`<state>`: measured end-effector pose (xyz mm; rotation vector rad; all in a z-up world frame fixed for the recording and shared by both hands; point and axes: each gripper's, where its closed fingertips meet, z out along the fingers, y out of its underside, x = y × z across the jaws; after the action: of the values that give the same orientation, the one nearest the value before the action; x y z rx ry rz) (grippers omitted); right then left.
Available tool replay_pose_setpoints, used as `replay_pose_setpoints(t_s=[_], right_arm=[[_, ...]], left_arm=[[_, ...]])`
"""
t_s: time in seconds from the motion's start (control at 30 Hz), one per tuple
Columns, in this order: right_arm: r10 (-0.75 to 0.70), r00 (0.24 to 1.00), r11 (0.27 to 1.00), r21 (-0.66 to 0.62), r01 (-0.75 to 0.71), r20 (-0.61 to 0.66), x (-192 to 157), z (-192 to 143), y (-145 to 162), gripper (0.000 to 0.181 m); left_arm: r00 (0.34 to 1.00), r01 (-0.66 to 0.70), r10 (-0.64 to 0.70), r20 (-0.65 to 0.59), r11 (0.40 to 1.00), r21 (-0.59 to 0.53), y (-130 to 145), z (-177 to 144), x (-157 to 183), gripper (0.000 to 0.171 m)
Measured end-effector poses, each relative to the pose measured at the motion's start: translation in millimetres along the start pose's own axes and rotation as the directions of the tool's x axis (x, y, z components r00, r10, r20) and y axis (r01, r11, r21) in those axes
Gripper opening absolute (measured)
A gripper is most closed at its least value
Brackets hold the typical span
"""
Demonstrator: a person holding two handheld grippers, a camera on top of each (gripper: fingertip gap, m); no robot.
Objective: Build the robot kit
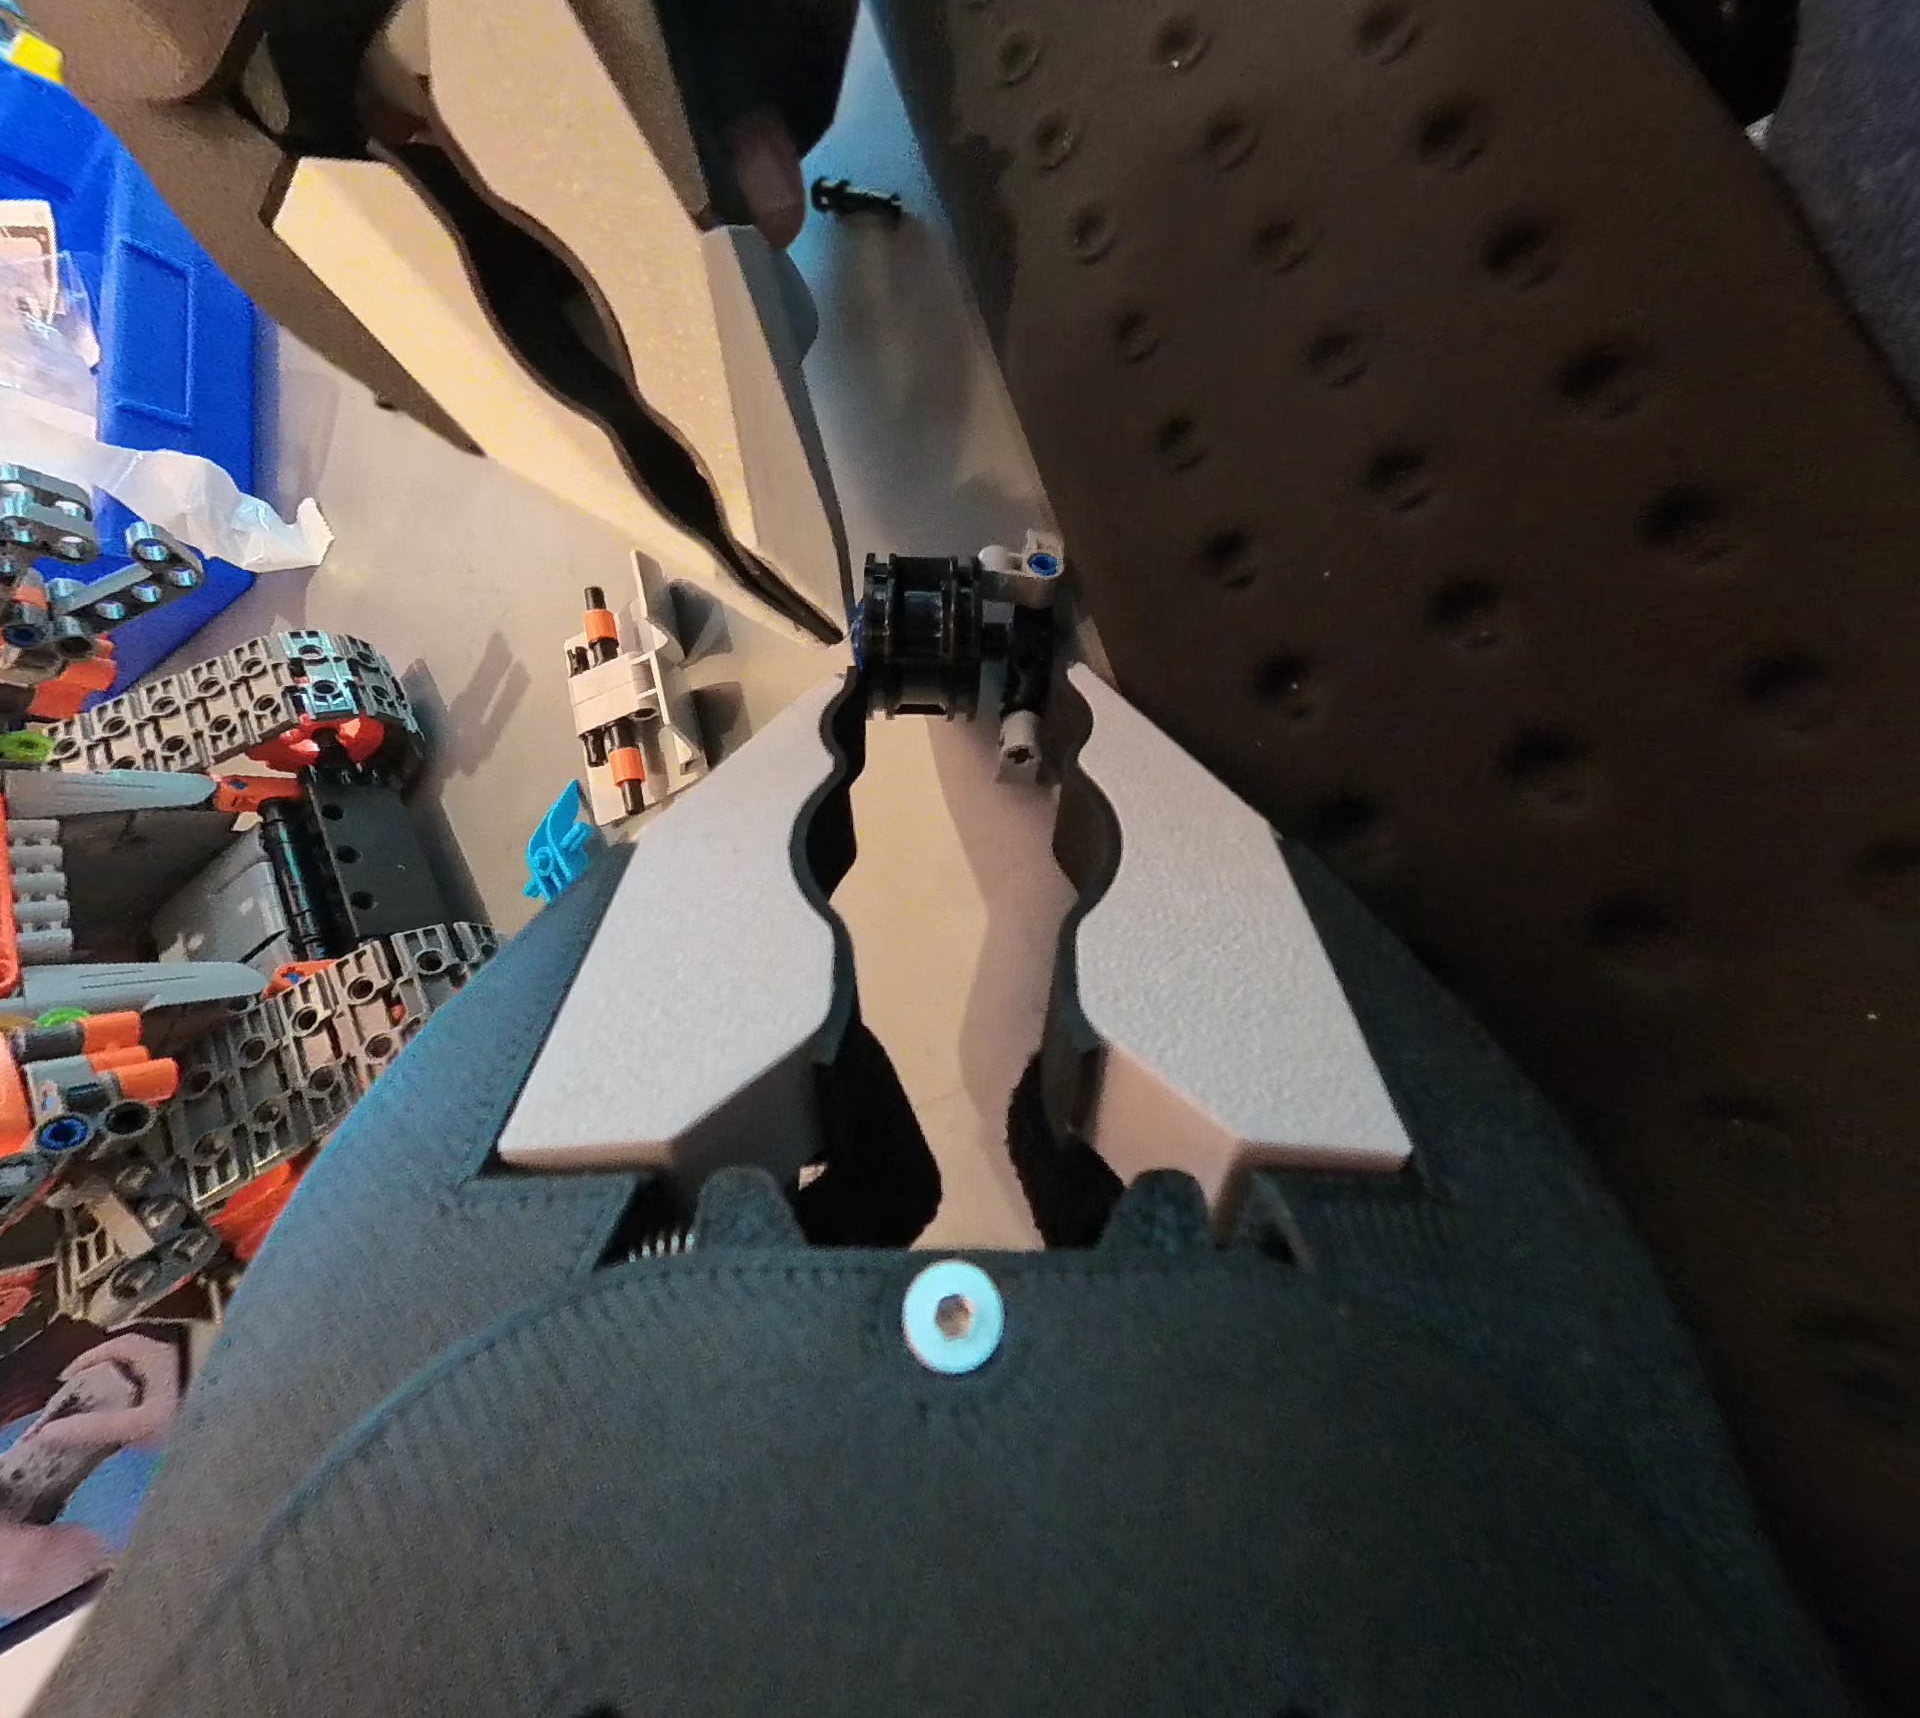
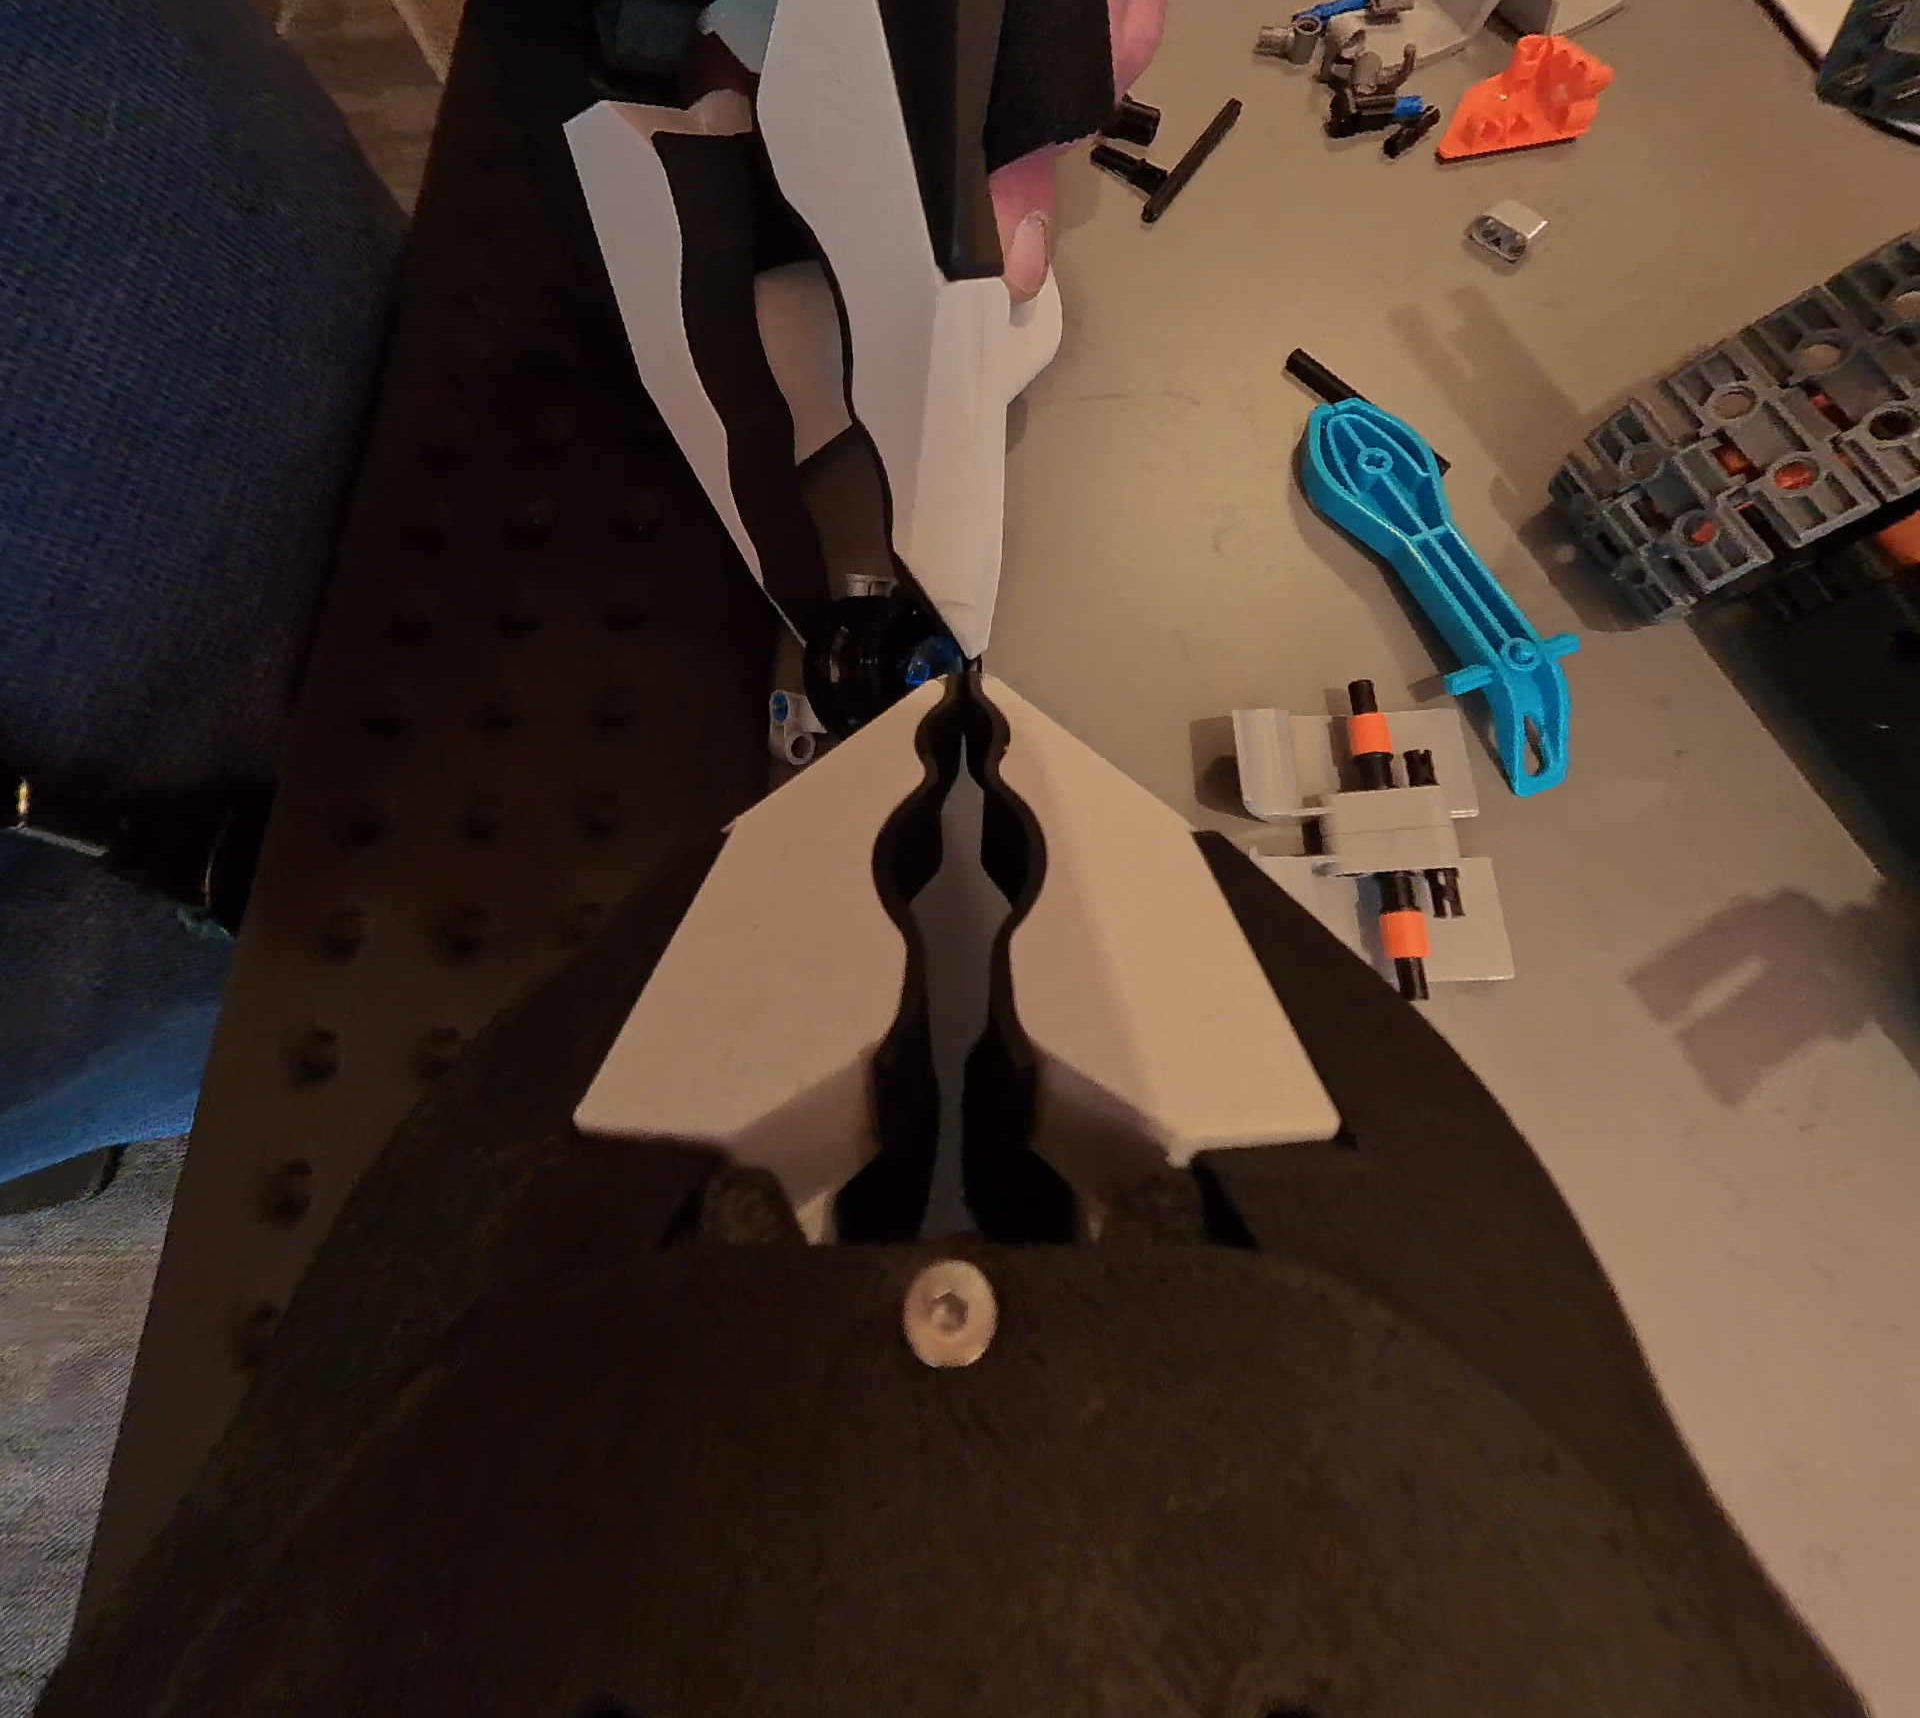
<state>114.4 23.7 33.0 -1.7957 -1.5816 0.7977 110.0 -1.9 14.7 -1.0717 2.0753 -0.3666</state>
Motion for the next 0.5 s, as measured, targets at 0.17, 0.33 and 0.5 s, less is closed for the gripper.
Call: replay_pose_setpoints(t_s=[0.17,0.33,0.5], right_arm=[[0.004,0.998,1.0,0.003,-0.004,-0.064,0.3,-0.5,0.9,0.0],[0.141,0.989,0.984,0.104,-0.145,0.049,-5.3,-5.0,-4.1,0.0],[0.165,0.98,0.977,0.12,-0.178,0.114,-6.6,-5.2,-6.3,0.0]], left_arm=[[1.0,0.016,-0.016,-0.011,1.0,0.009,-1.1,0.0,0.9,0.032],[1.0,-0.007,0.007,0.002,1.0,0.01,-1.8,-0.8,0.7,0.032],[0.999,-0.037,0.037,0.019,0.999,0.006,-2.5,-1.8,0.3,0.032]])
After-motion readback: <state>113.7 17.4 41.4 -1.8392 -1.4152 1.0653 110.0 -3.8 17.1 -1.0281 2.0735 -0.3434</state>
